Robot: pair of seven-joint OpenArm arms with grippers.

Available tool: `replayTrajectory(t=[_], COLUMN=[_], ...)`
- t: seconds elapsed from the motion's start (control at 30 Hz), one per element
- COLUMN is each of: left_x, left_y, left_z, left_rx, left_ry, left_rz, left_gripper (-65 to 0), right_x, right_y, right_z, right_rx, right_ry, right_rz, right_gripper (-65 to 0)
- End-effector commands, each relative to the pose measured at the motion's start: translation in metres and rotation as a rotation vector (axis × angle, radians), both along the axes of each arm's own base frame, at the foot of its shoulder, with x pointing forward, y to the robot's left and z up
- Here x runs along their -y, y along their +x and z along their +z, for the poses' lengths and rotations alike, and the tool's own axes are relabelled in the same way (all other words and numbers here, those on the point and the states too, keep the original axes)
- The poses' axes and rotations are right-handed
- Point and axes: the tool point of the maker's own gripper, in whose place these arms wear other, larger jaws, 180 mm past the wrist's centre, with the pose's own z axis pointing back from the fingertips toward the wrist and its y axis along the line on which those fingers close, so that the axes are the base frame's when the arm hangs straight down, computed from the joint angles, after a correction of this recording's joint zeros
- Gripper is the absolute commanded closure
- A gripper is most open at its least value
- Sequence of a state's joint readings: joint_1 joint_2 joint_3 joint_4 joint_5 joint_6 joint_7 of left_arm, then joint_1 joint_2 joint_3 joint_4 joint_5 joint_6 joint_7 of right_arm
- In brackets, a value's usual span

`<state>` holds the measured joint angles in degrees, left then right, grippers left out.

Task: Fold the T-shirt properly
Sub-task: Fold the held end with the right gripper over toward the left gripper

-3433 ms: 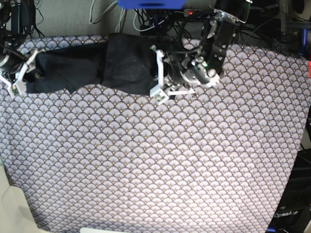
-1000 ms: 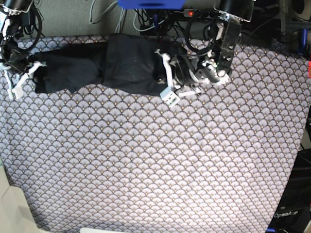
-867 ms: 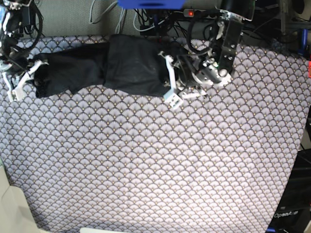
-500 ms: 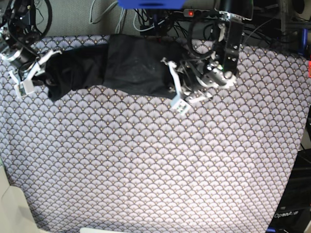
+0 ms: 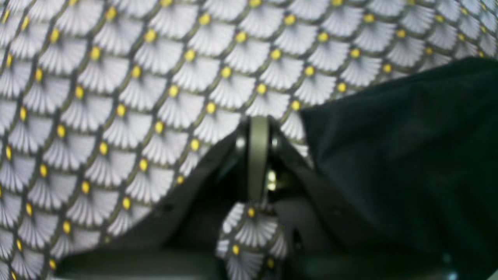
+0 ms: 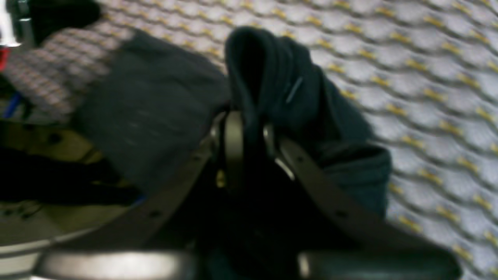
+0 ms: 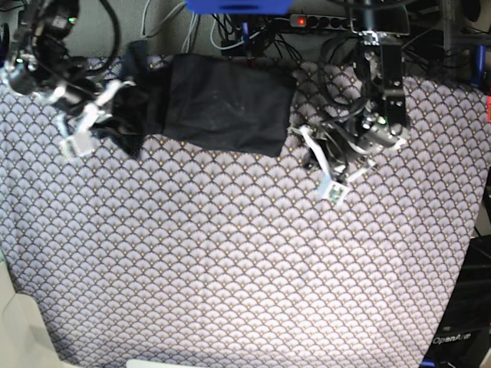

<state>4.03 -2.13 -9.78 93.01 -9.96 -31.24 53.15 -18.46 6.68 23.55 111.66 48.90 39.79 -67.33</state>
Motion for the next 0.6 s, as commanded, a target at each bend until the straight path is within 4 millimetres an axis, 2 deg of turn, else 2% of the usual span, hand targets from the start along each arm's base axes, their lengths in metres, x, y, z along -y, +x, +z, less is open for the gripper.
replayTrajectory(t=[0.0,0.07,0.3,0.47,0.57], left_x=[-0.004,-0.010,-0.010,-0.009,-0.007], left_y=[0.012,0.012,0.002,0.001,-0.001], left_z=[0.014,0.012,0.003,0.003,-0.002], left_rx=[0.052,0.047,0.019,0.018,0.002], left_ry=[-0.014,-0.012,-0.012,-0.012,-0.015], left_rz=[0.016,0.032,0.032,0.029,0.027], left_gripper=[0.0,0.0,0.0,0.0,0.0], right_x=[-0.019,-0.046,-0.118,-0.157,-0.166], right_y=[0.006,0.011,0.016,0.004,0.003], right_z=[0.013,0.017,0.036,0.046,0.050], right_rx=[0.050,0.065,0.114,0.129,0.142], right_ry=[0.055,0.100,0.213,0.270,0.296], right_rz=[0.033,0.090,0.258,0.375,0.393], right_gripper=[0.0,0.0,0.0,0.0,0.0])
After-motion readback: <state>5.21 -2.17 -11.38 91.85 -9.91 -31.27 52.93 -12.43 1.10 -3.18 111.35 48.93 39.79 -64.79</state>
